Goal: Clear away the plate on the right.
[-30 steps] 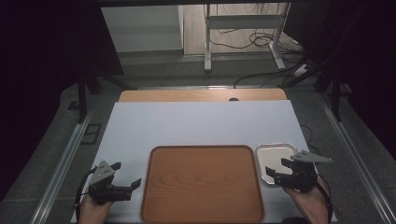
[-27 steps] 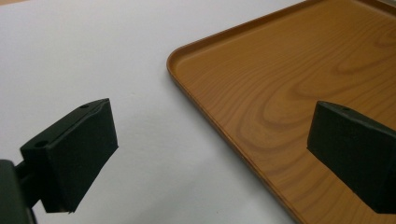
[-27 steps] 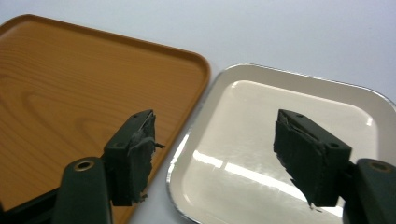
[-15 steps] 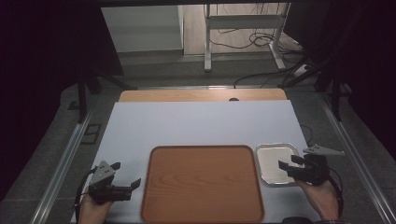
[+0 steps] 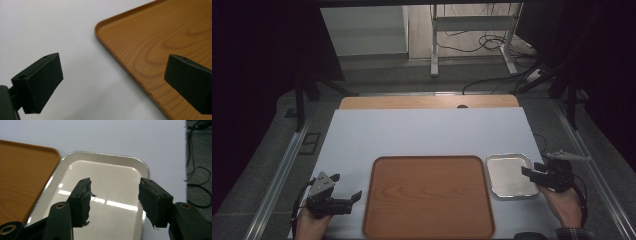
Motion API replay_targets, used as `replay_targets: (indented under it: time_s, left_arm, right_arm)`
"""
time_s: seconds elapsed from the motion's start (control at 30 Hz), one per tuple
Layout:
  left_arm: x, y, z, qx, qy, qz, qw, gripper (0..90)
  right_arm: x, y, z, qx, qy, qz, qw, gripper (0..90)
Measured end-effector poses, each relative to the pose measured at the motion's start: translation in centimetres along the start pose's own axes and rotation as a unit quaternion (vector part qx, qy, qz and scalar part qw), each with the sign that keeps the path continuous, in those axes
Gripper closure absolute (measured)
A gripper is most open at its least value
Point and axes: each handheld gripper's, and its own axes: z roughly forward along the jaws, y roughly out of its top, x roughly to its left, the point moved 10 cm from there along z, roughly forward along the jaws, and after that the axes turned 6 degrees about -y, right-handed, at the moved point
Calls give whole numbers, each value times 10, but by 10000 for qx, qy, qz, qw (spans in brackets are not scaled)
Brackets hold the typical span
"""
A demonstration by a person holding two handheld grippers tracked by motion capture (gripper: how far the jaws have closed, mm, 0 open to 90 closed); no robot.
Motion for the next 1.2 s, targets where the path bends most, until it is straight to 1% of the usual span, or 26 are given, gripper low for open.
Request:
replay_targets:
  time_s: [0.03, 0.07, 0.13, 0.17, 0.23, 0.27, 0.3, 0.33, 0.37, 0.4, 0.43, 0.47, 0.53, 0.57, 0.6, 0.63, 0.73, 0.8, 0.93, 0.97, 1.13, 1.17, 1.2]
  left_arm:
    - [0, 0, 0, 2, 2, -4, 10000, 13]
    - [0, 0, 0, 1, -3, -5, 10000, 13]
    - [0, 0, 0, 5, 1, -2, 10000, 14]
    - [0, 0, 1, 14, -3, -4, 10000, 14]
    - [0, -1, 0, 38, -9, 15, 10000, 14]
    - [0, -1, 1, 46, -6, 24, 10000, 14]
    - [0, -1, 1, 49, 3, 30, 10000, 14]
    - [-1, -1, 1, 50, -4, 34, 10000, 14]
    - [-1, -1, 1, 50, -4, 34, 10000, 14]
    - [-1, -1, 1, 61, -9, 36, 10000, 14]
    - [-1, -1, 1, 61, -9, 36, 10000, 14]
    - [-1, -1, 1, 66, -9, 34, 10000, 14]
    - [-1, -1, 2, 78, -7, 36, 10000, 15]
    - [-1, -1, 2, 78, -7, 36, 10000, 15]
    - [-1, -1, 2, 81, -5, 45, 10000, 15]
    - [-1, -1, 2, 99, -7, 61, 9999, 14]
    - [-2, -2, 3, 127, -11, 82, 9999, 15]
    - [-3, -2, 3, 151, -15, 91, 9998, 14]
    - [-3, -3, 4, 174, -21, 103, 9998, 15]
    - [-3, -3, 4, 182, -23, 112, 9998, 14]
    - [-4, -3, 5, 210, -28, 151, 9997, 15]
    - [-4, -3, 5, 210, -28, 151, 9997, 14]
    - [-4, -3, 5, 233, -36, 164, 9996, 15]
  right_arm:
    - [-6, 0, 2, 34, -65, 55, 10000, 428]
    - [-8, 0, 4, 44, -88, 99, 9999, 428]
    - [-11, -1, 5, 79, -88, 133, 9998, 429]
    - [-15, -1, 7, 115, -80, 198, 9997, 430]
    - [-16, -1, 9, 142, -55, 213, 9997, 435]
    - [-21, -2, 12, 183, -88, 251, 9995, 450]
    - [-21, -2, 12, 183, -88, 251, 9995, 450]
    - [-26, -3, 15, 230, -116, 333, 9991, 473]
    - [-26, -3, 15, 230, -116, 333, 9991, 473]
    - [-31, -4, 17, 277, -164, 343, 9989, 499]
    - [-31, -4, 17, 277, -164, 343, 9989, 499]
    - [-35, -4, 18, 312, -180, 373, 9987, 522]
    - [-38, -6, 20, 371, -174, 373, 9985, 540]
    - [-38, -6, 20, 371, -174, 373, 9985, 540]
    - [-39, -7, 22, 399, -172, 371, 9984, 565]
    - [-39, -8, 23, 448, -131, 405, 9981, 572]
    - [-39, -11, 27, 526, -119, 386, 9978, 592]
    - [-40, -14, 32, 623, -101, 458, 9970, 641]
    - [-41, -15, 35, 675, 31, 589, 9960, 713]
    - [-40, -16, 35, 691, 80, 632, 9956, 724]
    - [-38, -19, 40, 811, 161, 738, 9938, 789]
    - [-38, -19, 40, 811, 161, 738, 9938, 789]
    - [-38, -20, 41, 883, 196, 849, 9923, 841]
